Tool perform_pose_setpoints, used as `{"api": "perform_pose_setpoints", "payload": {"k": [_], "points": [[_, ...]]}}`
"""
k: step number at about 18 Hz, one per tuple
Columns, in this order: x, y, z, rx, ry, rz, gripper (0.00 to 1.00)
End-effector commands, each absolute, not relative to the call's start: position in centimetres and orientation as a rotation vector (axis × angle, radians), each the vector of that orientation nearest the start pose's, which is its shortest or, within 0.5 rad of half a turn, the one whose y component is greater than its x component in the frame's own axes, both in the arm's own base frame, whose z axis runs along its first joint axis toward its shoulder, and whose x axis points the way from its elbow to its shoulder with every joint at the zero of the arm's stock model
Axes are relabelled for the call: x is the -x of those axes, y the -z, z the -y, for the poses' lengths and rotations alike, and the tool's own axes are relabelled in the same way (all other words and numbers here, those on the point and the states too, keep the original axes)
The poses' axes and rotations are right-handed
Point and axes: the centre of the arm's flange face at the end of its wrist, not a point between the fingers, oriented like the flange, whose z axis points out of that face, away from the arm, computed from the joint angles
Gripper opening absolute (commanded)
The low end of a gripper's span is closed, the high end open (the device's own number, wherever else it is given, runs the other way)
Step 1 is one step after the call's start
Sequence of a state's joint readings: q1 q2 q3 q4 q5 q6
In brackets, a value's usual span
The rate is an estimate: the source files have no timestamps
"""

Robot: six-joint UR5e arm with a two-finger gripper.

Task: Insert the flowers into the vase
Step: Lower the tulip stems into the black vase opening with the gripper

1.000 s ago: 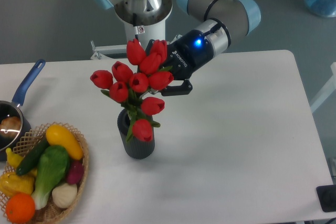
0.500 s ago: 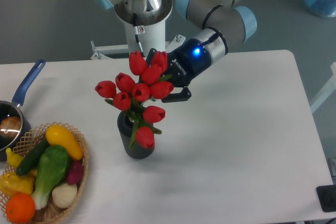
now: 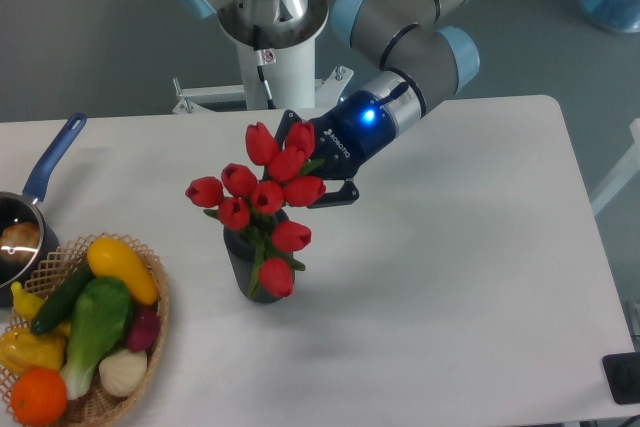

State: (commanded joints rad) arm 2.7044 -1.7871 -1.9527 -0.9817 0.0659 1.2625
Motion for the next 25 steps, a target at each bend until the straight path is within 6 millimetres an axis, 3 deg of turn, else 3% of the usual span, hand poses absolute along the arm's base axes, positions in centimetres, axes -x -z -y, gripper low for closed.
{"api": "perform_pose_setpoints", "payload": {"k": [4, 10, 17, 18, 19, 21, 25], "points": [[36.5, -34.3, -42.8, 1.668, 0.582, -0.095, 0.0], [35.9, -30.6, -42.3, 1.661, 0.547, -0.137, 0.04], [35.6, -30.2, -42.4, 1.664, 0.559, -0.133, 0.17], [35.6, -30.2, -42.4, 1.664, 0.558, -0.134, 0.25], [35.7, -30.2, -42.2, 1.664, 0.556, -0.129, 0.42], [35.8, -30.3, -42.1, 1.663, 0.557, -0.125, 1.0], [36.0, -30.4, -42.0, 1.663, 0.546, -0.129, 1.0]]}}
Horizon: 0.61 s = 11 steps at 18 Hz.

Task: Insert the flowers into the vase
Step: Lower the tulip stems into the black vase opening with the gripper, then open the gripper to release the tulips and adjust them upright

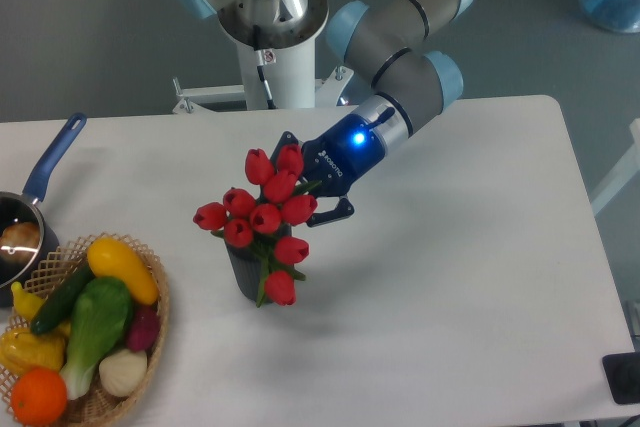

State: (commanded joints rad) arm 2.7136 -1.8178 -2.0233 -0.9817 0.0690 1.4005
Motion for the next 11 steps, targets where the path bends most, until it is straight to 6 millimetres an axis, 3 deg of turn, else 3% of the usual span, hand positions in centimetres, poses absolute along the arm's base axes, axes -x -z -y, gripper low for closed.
{"api": "perform_pose_setpoints", "payload": {"k": [7, 11], "points": [[36.5, -30.7, -41.5, 1.682, 0.524, -0.131, 1.0], [36.1, -32.5, -39.9, 1.76, 0.454, -0.157, 1.0]]}}
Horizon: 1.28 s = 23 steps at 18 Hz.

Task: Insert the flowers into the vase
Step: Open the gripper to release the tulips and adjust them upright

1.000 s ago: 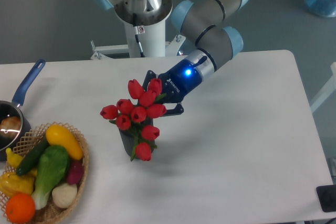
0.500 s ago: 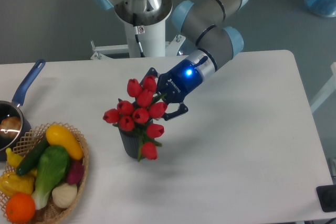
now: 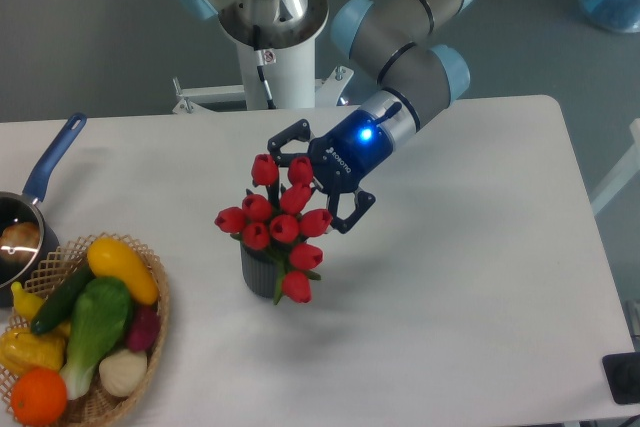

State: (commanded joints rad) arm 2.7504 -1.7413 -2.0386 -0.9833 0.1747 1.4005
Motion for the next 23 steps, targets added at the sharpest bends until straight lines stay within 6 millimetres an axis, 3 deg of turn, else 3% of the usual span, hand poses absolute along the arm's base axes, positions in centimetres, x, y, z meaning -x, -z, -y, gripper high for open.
{"api": "perform_pose_setpoints", "payload": {"k": [4, 8, 23], "points": [[34.0, -34.2, -39.1, 1.809, 0.425, -0.181, 1.0], [31.3, -34.5, -38.7, 1.817, 0.438, -0.19, 1.0], [31.0, -31.9, -37.8, 2.052, 0.401, -0.216, 1.0]]}}
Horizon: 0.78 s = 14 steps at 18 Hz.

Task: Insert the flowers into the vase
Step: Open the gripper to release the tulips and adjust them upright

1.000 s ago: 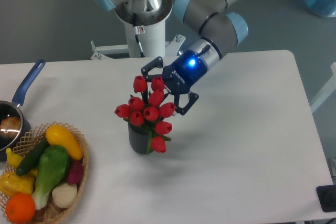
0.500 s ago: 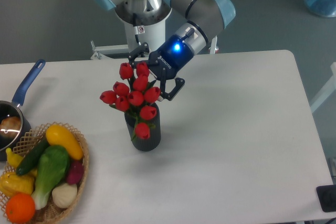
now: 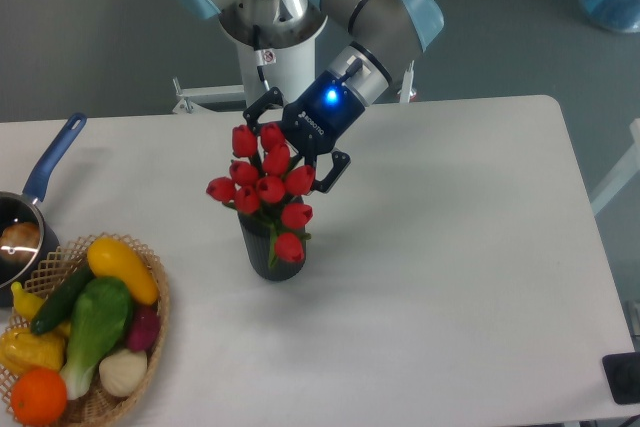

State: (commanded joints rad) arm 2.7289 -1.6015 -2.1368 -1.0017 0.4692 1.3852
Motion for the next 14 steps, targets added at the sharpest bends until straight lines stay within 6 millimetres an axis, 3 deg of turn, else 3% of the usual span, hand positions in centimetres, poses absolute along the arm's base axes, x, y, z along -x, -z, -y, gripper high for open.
{"api": "perform_pose_setpoints", "payload": {"k": [14], "points": [[30.9, -33.9, -36.7, 2.136, 0.308, -0.249, 1.0]]}}
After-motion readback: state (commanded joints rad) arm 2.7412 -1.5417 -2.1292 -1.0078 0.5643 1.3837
